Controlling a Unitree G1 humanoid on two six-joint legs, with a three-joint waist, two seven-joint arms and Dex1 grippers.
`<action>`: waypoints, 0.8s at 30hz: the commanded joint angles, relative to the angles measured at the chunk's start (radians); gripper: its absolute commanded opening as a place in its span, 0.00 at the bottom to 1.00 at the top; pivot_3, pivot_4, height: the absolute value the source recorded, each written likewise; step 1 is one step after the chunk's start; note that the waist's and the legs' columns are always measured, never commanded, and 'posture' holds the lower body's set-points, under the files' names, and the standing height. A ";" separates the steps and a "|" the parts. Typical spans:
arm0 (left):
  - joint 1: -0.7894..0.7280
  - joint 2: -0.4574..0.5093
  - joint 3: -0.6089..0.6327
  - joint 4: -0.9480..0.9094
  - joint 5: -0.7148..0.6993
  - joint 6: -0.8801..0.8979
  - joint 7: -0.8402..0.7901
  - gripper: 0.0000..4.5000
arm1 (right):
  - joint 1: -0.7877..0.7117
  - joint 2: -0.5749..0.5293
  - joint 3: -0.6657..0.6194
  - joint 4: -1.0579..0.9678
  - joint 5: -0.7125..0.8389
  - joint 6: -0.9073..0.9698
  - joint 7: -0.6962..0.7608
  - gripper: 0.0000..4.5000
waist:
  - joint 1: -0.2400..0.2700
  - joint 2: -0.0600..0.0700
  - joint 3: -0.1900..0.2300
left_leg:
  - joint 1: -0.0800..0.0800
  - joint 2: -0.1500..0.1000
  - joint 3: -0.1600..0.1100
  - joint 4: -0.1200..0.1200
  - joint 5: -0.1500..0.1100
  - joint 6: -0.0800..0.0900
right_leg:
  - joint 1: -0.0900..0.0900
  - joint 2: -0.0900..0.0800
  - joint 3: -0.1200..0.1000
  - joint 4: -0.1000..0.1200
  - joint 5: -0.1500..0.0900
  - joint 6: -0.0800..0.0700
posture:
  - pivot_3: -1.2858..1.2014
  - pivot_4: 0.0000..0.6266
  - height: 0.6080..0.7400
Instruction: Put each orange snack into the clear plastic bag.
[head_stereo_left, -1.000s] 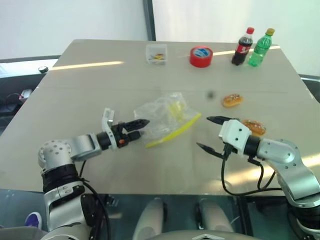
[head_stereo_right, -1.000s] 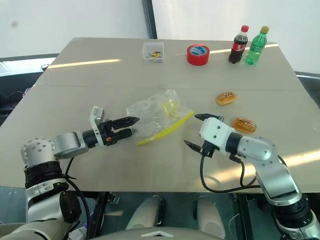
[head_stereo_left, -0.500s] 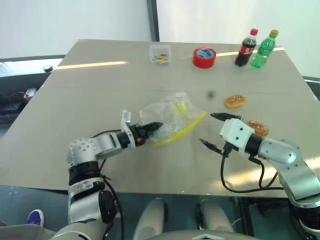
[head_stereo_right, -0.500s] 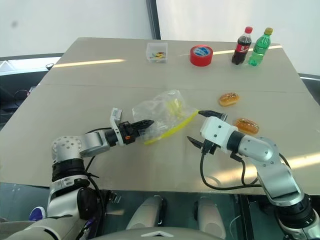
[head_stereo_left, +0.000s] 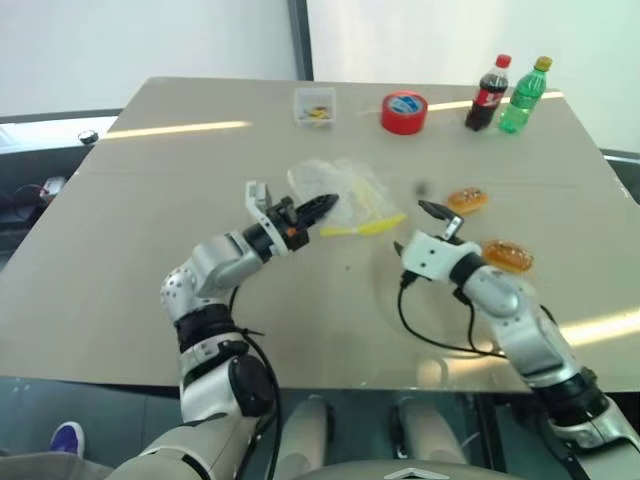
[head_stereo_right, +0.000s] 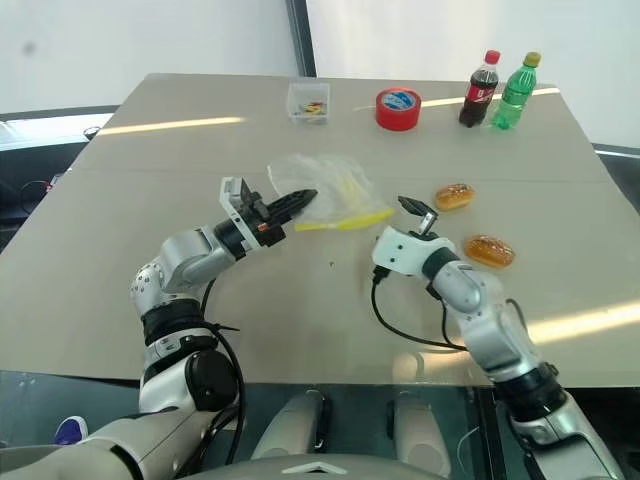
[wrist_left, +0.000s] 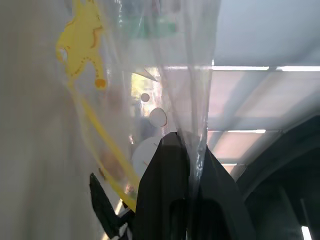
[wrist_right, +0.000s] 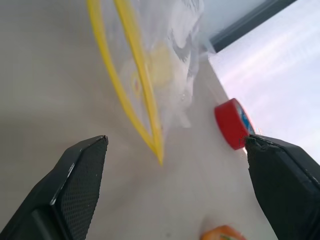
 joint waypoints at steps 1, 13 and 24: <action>0.006 0.005 -0.031 -0.058 -0.078 -0.066 0.041 0.02 | -0.043 0.048 0.000 0.053 -0.026 -0.035 -0.062 1.00 | 0.004 0.000 0.000 | 0.000 -0.001 0.000 0.000 0.000 0.000 | 0.000 0.001 0.000 0.000 0.000 0.000 | 0.52 0.24 1.00; -0.002 -0.011 -0.013 -0.125 -0.078 -0.106 0.061 0.00 | -0.108 0.170 -0.015 0.183 0.059 -0.112 -0.065 0.88 | -0.001 -0.001 0.001 | 0.000 -0.006 -0.001 0.000 0.000 0.001 | 0.001 0.002 -0.001 -0.001 0.000 0.000 | 0.52 0.24 1.00; 0.023 -0.026 0.003 -0.168 -0.078 -0.120 0.057 0.00 | -0.172 0.197 -0.042 0.258 0.101 -0.178 -0.078 0.01 | -0.002 -0.001 0.001 | 0.000 -0.006 -0.001 0.000 0.000 0.001 | 0.001 0.003 -0.001 -0.001 0.000 0.000 | 0.52 0.24 1.00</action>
